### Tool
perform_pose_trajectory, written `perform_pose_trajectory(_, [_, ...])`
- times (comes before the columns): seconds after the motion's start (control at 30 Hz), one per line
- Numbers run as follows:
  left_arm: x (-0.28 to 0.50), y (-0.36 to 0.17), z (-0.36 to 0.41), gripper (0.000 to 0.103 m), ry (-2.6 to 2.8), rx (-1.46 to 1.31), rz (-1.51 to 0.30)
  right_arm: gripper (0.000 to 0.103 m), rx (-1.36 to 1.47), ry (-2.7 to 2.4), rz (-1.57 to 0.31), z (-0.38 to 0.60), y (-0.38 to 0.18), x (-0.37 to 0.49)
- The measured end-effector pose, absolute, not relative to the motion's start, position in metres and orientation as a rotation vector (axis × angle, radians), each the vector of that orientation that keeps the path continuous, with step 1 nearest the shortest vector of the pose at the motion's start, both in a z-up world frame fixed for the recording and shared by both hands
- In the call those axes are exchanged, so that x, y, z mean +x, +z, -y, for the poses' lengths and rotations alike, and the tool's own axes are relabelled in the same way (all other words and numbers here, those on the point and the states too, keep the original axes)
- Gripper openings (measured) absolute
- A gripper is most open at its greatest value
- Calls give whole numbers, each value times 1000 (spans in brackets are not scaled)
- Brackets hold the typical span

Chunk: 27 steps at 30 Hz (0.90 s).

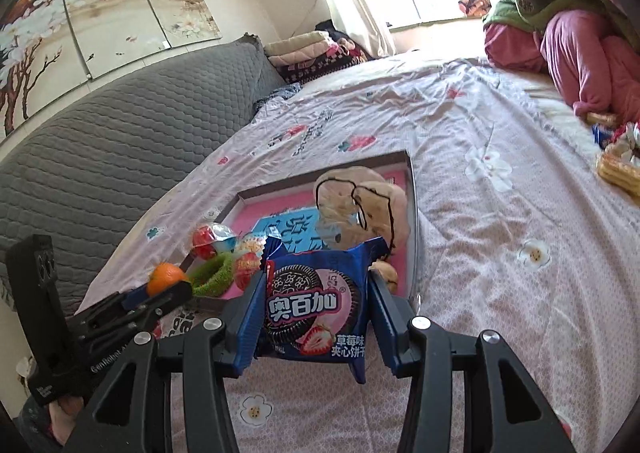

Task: Organize objects
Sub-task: 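Carry orange with left tool while right tool carries biscuit pack over the box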

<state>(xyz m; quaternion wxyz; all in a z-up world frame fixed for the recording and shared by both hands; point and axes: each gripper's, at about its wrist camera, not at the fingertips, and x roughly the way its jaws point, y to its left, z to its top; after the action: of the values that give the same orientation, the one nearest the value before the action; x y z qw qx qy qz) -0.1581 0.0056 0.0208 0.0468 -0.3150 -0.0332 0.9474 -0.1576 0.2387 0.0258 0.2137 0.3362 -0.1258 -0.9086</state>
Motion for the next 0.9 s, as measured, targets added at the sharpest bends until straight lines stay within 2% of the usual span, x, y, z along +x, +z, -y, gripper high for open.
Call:
perform_pose_trajectory(0.43, [-171,27,33,41,2995,-921,184,49,823,-2572,162,-215,38,-163])
perform_pose_trajectory(0.9, [-201,13,41,41,2986,-954,184,50,841,-2614,166,-218,34,-209])
